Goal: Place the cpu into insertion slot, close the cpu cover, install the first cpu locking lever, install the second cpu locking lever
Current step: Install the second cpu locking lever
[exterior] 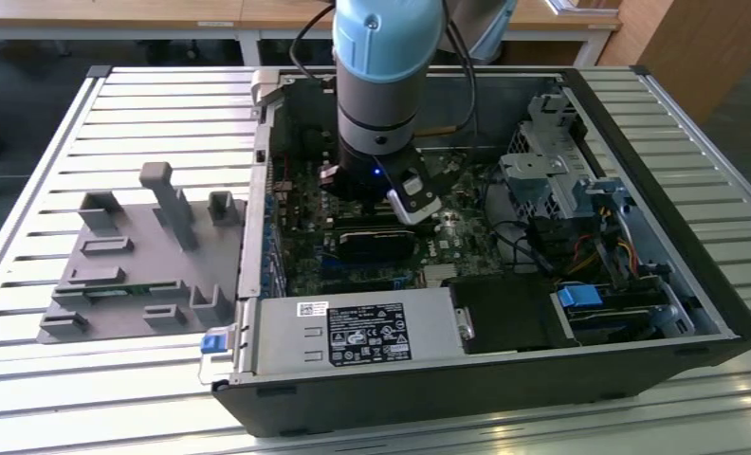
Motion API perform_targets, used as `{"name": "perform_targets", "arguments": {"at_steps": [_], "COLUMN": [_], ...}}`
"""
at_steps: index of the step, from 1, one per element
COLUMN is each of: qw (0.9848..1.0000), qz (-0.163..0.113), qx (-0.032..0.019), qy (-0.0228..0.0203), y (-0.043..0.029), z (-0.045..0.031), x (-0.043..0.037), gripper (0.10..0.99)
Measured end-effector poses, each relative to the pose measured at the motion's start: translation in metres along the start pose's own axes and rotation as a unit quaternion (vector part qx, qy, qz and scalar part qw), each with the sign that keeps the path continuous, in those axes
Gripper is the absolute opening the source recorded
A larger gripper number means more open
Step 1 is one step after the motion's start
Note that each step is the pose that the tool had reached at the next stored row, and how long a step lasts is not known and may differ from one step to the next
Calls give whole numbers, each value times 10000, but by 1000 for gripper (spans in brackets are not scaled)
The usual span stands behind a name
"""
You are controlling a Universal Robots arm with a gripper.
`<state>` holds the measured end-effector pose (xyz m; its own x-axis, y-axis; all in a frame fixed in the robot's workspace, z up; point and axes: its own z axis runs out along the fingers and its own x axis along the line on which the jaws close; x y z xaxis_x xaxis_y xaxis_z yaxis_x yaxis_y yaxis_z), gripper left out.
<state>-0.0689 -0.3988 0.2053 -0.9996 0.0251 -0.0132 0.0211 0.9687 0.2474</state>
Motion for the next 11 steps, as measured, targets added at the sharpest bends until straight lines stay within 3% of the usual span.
{"name": "perform_targets", "arguments": {"at_steps": [11], "qw": [10000], "qz": [22], "qx": [-83], "qy": [-3], "y": [-38], "z": [29], "x": [45], "gripper": [106]}}
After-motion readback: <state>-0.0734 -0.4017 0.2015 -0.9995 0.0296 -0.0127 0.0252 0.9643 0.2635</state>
